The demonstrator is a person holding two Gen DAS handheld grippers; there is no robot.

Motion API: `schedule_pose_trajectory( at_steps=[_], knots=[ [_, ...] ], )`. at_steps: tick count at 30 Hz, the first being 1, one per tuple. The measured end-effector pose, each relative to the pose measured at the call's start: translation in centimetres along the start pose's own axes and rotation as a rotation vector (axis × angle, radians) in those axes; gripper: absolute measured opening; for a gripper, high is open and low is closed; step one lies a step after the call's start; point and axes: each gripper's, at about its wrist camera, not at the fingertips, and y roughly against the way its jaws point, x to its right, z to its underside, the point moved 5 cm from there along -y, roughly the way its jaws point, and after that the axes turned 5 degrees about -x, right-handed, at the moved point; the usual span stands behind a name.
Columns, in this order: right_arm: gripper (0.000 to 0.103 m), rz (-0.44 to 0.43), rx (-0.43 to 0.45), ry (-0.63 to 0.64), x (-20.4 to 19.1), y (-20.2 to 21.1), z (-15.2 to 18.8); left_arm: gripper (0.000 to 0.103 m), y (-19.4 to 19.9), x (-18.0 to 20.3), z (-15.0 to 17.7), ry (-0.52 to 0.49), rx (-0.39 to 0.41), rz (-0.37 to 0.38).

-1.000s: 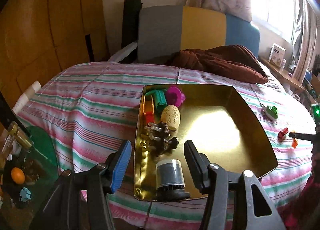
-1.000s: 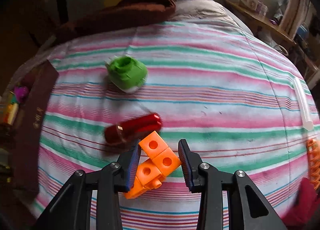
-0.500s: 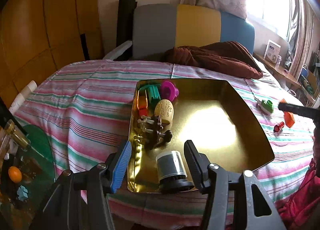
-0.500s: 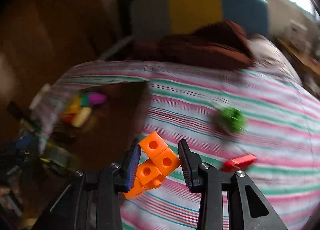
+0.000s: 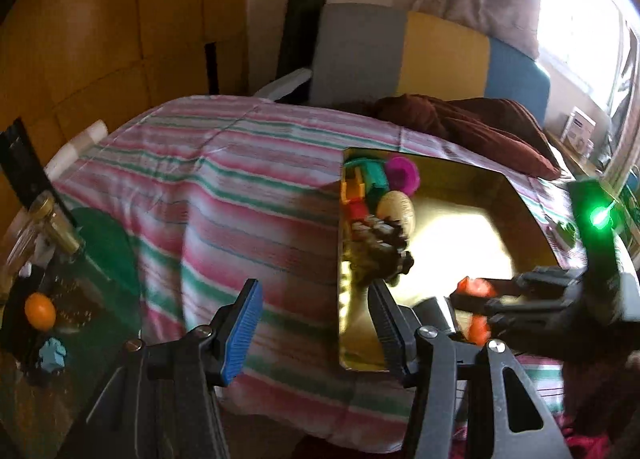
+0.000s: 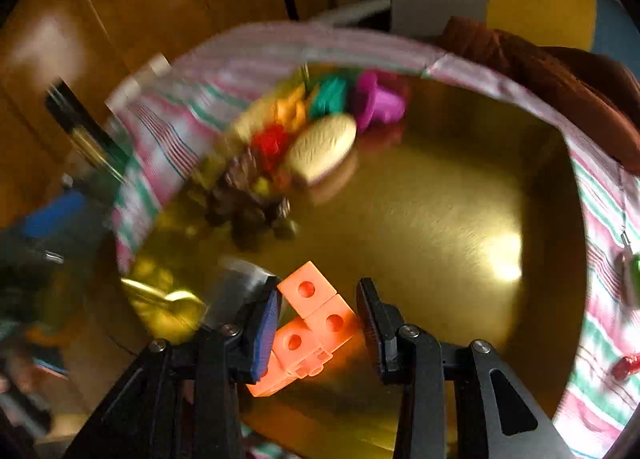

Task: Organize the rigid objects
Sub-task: 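Carry the orange block into the gold tray and open the right tool, then move both tools back toward the green plug and red cylinder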

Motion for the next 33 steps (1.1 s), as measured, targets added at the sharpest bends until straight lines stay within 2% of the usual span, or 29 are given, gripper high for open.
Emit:
schedule_pose_trajectory(
  at_steps=[2,4,6,10,15,18,33],
  knots=[
    [0.025,-0.039,-0.037,0.017,-1.6,-1.6,0.3,0.055,-0.2,-0.4,0.3,0.01,-0.007,-0.004],
    [0.026,-0.033,-0.028,0.038,-2.9,-2.3,0.4,0.055,-0.3,-0.7,0.5,0.016,-0.009,-0.002],
    [0.028,-0.066,-0.027,0.024,-3.4,-2.4,0.3,0.055,-0.4,-0.7,0.5,0.016,-0.009,0.0],
    [0.046,-0.073,-0.006,0.013,-3.1,-2.1,0.2,0.055,-0.5,-0.8,0.6,0.016,-0.01,0.004],
    [0.049,-0.081,0.023,-0.029,-2.2,-1.0,0.1,0.055,-0.3,-0.7,0.5,0.017,-0.009,0.011],
    [0.054,-0.086,0.055,-0.052,-1.9,0.0,-0.2,0.055,-0.1,-0.5,0.4,0.011,-0.005,0.006],
    [0.066,0.03,0.171,-0.03,-0.2,4.4,0.4,0.055,1.7,1.9,0.0,-0.056,0.034,0.012]
  ],
)
